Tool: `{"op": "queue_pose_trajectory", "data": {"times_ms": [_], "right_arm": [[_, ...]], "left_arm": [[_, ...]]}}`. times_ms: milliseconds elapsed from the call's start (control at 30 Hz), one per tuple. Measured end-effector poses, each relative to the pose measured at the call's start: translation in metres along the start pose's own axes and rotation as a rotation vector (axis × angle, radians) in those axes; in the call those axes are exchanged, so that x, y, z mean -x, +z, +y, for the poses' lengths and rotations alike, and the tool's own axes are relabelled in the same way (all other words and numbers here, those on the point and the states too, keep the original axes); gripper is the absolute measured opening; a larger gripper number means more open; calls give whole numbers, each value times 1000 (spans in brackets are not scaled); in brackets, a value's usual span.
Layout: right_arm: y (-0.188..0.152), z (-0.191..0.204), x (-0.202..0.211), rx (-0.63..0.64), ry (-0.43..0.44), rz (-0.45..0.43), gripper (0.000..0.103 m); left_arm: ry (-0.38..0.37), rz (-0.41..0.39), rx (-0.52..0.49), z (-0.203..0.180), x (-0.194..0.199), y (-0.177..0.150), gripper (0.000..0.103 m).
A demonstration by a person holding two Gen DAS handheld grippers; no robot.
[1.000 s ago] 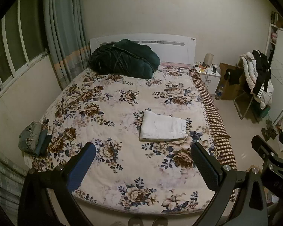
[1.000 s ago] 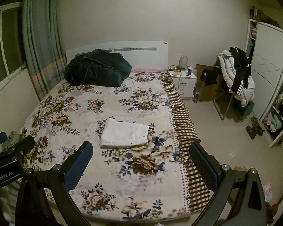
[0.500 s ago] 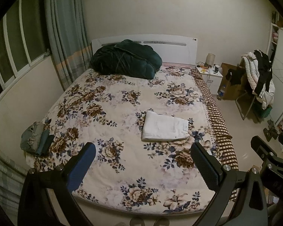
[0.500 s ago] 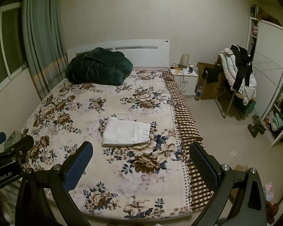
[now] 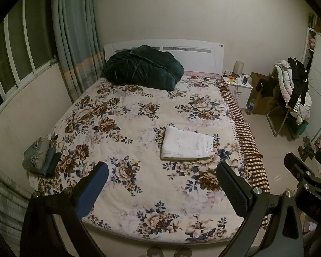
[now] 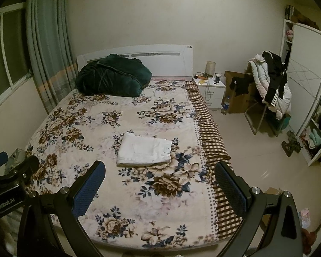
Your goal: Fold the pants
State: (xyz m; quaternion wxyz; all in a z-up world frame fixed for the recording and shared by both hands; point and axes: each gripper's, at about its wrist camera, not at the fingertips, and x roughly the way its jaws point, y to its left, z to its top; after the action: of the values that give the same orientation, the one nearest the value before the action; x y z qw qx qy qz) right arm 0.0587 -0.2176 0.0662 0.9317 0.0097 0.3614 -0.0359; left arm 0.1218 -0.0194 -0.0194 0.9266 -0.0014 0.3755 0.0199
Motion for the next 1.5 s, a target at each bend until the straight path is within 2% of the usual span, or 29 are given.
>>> {"op": "queue_pose_trajectory", "data": {"times_ms": [1500], "right_arm": [[10,11,-7,25,11,7,103]], "left_arm": [[11,-1,24,-2,5,-7,103]]}}
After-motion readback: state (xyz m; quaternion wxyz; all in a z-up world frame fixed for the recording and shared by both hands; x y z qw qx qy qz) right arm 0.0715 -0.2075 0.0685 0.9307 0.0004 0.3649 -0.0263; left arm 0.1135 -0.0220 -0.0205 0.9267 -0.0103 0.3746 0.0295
